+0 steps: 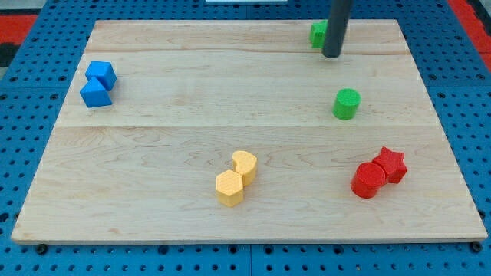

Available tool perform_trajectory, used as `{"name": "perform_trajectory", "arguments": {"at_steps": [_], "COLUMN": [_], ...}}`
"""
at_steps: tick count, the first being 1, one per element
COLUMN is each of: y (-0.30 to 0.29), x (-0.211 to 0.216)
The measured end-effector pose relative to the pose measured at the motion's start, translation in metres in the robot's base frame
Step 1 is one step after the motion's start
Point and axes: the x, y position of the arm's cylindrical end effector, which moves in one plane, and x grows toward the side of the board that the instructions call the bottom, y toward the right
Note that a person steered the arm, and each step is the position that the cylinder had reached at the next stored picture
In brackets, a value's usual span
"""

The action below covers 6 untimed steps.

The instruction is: Move the green circle to the center of the board

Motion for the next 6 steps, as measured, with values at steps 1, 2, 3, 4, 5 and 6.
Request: {"name": "perform_trajectory", "arguments": {"at_steps": [1,2,3,4,5,6], "y": [0.011,0.017,0.033,0.006,-0.038,-0.106], "x": [0.039,0.09,0.13,0.149,0.134,0.131]}}
